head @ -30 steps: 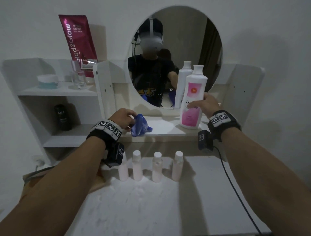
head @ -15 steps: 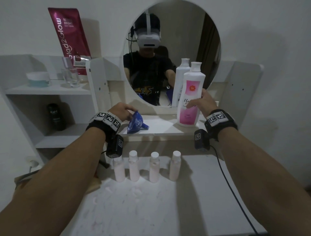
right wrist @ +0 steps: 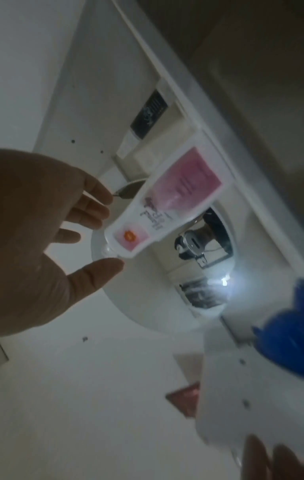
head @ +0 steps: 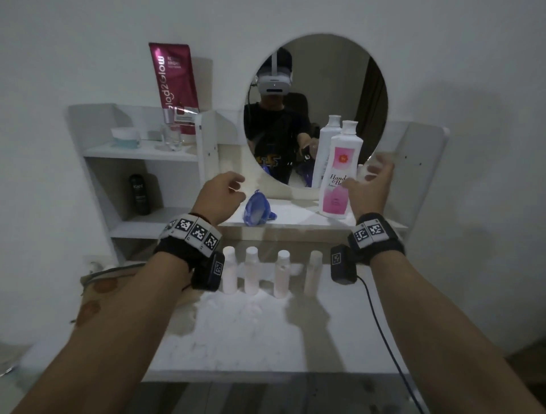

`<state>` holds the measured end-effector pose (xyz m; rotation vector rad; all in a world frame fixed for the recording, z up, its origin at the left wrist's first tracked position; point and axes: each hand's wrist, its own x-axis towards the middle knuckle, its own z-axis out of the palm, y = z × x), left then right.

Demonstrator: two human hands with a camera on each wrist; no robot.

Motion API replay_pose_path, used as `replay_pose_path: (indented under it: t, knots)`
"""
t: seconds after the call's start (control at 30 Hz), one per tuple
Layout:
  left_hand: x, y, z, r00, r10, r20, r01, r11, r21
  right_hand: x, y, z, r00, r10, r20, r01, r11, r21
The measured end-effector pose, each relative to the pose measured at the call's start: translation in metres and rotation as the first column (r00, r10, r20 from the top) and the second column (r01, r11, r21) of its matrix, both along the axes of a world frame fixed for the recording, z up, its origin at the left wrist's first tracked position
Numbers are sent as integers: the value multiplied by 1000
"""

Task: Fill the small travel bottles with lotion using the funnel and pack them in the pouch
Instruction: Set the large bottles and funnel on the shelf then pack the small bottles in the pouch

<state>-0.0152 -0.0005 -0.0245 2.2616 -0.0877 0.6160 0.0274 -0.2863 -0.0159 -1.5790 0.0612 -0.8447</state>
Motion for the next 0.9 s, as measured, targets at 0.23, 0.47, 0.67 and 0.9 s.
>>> replay_pose_path:
  t: [0.23,0.47,0.67,0.9]
  knots:
    - [-65,-4,-61,994,43,-105,-24,985,172,-65,71,-48,793,345,-503,-508,830,-232]
    - [-87,7,-96,982,34,-186,-15,995,100,-64,110,-65,811,164,-561,-403,852,-333]
    - [-95,22,-133,943,124,-310,-78,985,156,-66,98,-62,844,137,-519,-439,731,-522]
    - [-101,14,-188,860,106,-499,31,965,259,-77,98,-88,824,62,-563,-502,542,-674]
